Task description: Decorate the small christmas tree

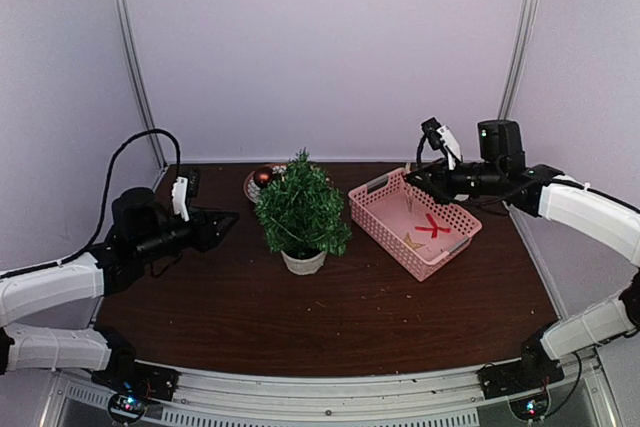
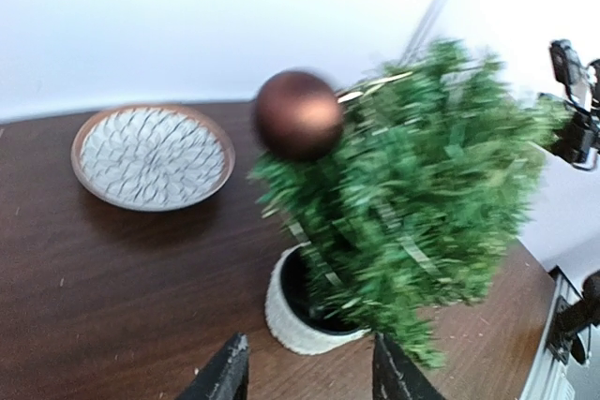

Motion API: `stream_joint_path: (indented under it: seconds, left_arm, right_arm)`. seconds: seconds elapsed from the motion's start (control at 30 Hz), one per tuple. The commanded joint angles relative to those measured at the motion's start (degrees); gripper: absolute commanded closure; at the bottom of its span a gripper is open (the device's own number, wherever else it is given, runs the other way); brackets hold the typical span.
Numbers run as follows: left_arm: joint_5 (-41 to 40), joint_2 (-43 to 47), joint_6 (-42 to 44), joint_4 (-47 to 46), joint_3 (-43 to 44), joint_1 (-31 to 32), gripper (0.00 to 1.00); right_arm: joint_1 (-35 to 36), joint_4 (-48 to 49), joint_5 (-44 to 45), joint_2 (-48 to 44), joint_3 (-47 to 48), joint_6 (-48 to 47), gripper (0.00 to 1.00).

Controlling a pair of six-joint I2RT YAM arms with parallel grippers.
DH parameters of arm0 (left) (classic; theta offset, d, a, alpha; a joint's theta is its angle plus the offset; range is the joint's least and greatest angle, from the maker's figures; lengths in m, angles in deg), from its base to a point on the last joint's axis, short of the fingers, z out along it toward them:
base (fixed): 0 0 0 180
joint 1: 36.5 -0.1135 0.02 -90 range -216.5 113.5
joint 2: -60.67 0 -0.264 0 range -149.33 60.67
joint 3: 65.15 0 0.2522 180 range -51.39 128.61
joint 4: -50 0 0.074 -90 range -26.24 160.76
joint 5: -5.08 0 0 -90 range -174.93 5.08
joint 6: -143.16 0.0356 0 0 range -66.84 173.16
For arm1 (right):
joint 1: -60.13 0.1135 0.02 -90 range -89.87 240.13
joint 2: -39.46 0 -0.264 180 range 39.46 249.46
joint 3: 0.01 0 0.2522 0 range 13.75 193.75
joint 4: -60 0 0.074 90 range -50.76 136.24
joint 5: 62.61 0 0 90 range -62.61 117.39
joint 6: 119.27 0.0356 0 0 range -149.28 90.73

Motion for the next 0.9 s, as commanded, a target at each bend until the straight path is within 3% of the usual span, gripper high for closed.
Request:
stream_joint_path:
  seconds: [0.0,0.2,0.43,0.87]
  left_arm:
    - [7.1,4.9,7.4,-3.0,2.3,1.8,0.56]
    - [9.8,6.9,14.9,1.4,6.9,9.8,0.57]
    - [14.7,-1.7,15.0,0.5,13.9,18.8,0.6]
    - [18.1,-11.7,13.8,-7.0,20.0,27.8,0.6]
  right_arm:
    - [4.7,7.4,-11.2,-3.7,-0.2,1.5,0.97]
    - [14.9,7.9,-12.9,-5.8,2.0,0.8,0.94]
    - [25.8,3.0,-11.1,-3.8,7.9,-3.5,0.92]
    - [34.7,-3.6,-4.5,0.2,14.0,-10.3,0.91]
